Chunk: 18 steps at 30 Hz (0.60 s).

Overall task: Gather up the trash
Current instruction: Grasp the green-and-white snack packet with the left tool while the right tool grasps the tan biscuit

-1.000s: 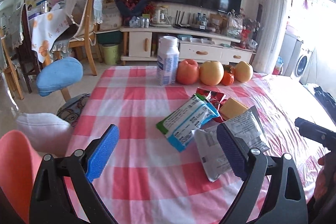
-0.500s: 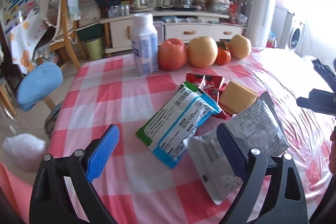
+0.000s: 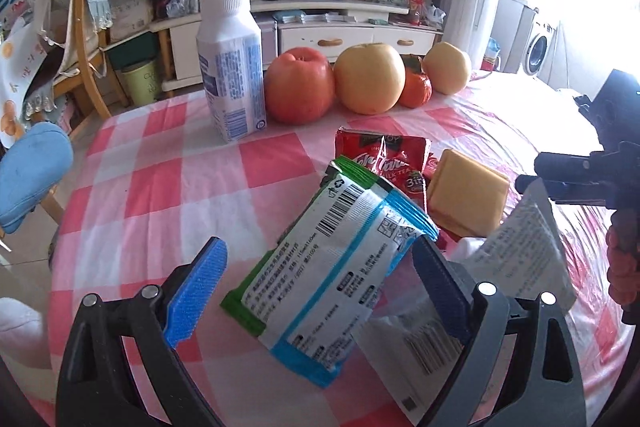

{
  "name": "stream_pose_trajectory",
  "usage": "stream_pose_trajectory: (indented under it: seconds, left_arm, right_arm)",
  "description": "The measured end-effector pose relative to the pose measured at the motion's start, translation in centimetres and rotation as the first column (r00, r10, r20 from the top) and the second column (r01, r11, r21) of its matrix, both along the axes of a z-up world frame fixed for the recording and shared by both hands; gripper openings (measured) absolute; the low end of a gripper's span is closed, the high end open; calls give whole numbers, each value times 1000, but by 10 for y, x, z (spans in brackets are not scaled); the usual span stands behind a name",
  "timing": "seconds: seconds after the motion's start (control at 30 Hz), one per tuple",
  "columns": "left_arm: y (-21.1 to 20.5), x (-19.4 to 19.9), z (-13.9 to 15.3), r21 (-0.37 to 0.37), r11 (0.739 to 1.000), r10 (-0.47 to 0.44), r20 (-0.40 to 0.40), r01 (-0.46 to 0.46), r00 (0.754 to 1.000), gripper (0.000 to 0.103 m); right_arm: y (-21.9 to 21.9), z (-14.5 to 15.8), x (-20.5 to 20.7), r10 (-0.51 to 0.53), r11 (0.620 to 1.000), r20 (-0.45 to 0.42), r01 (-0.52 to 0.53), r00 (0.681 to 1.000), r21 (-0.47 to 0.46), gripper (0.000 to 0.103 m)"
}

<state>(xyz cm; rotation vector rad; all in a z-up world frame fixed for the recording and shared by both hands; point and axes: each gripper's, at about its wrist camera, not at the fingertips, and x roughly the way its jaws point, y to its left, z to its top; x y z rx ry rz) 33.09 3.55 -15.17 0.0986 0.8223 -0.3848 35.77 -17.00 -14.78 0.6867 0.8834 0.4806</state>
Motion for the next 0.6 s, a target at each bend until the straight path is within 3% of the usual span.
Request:
stream_pose_trajectory:
  seconds: [0.3,0.37,0.6]
  left_arm:
    - [0,9,-7,-39,999,-20,-46,18,999,93]
    - [-2,8,-7,-41,999,-27,-44,26,999,87]
    - [-7,3,-6,-33,999,-36,-44,34,998,72]
  right_arm:
    - [14,-6,15,79,997,1,-79,997,6,63]
    - [16,-8,17,90,996,-1,-90,996,10,61]
    - [20,-13,19,108,994,-13,-108,994,35,33]
